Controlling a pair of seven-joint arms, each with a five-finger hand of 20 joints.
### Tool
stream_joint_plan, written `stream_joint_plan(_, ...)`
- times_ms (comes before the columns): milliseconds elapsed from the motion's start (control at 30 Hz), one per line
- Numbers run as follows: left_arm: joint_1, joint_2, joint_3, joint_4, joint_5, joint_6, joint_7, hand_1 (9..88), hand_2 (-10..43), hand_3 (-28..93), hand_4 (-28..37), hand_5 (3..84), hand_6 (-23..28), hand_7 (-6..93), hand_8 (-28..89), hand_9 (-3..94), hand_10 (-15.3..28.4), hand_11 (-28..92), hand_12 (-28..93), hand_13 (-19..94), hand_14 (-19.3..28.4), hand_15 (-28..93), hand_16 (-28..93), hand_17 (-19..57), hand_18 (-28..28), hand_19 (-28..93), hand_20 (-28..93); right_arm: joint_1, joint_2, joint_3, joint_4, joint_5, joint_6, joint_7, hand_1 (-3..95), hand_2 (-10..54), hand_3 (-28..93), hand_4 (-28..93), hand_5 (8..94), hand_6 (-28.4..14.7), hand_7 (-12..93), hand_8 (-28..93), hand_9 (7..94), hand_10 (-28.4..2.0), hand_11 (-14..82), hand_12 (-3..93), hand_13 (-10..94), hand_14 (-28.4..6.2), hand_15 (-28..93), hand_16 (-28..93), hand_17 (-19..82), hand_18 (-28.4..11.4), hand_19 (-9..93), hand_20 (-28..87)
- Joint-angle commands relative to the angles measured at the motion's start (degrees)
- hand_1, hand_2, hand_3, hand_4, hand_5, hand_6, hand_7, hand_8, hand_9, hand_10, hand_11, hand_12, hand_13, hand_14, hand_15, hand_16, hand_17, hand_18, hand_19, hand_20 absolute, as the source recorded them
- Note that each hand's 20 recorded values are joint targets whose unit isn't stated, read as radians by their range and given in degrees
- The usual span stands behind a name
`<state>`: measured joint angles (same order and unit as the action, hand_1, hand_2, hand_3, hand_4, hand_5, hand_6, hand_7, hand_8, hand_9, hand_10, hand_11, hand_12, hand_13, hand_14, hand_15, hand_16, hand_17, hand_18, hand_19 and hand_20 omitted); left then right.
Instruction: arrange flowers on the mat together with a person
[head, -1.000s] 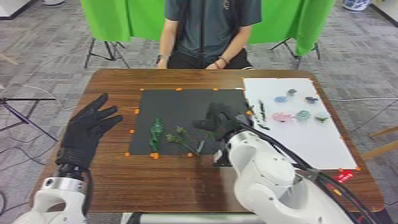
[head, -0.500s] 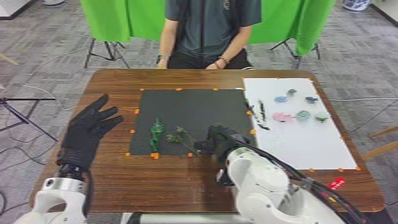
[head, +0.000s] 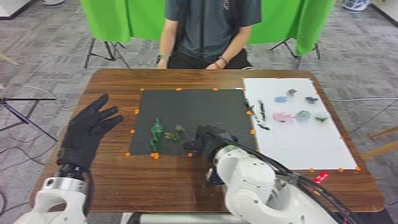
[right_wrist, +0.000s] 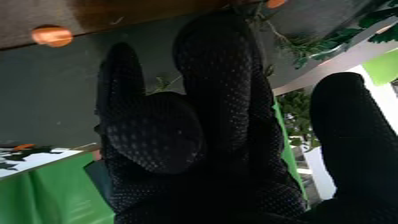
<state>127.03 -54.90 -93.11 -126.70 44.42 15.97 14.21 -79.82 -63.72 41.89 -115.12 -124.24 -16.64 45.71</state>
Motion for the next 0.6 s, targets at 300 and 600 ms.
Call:
stream_joint_plan(300, 0.4, -0.51, 0.13, 0.26, 0.06, 0.20, -0.20, 23.4, 6.3, 78, -28.3, 36.0, 6.4, 10.1, -9, 35.9, 18.4, 22, 8, 28, 27.0, 46, -8, -8.5, 24.7, 51, 15, -0.9, -0.6, 0.0, 0.0, 0.6, 1.0, -0.1, 22.0, 10.9, 63, -20, 81.8, -3.2, 11, -12, 93.7, -14.3, 38.7, 17.0, 92, -10.3, 62, 20, 39, -24.2, 93, -3)
stream_joint_plan(600, 1.3, -0.23, -0.33, -0.06, -0.41, 0.87, 0.46, 23.3, 6.4, 78, -28.3, 36.0, 6.4, 10.1, -9, 35.9, 18.3, 22, 8, 28, 27.0, 46, -8, -8.5, 24.7, 51, 15, -5.1, 3.7, 7.7, -7.7, 6.6, -0.9, -2.0, 22.3, 10.8, 63, -20, 87.2, -2.4, 13, -13, 93.7, -14.3, 41.5, 16.4, 93, -10.4, 61, 20, 40, -24.7, 93, -3)
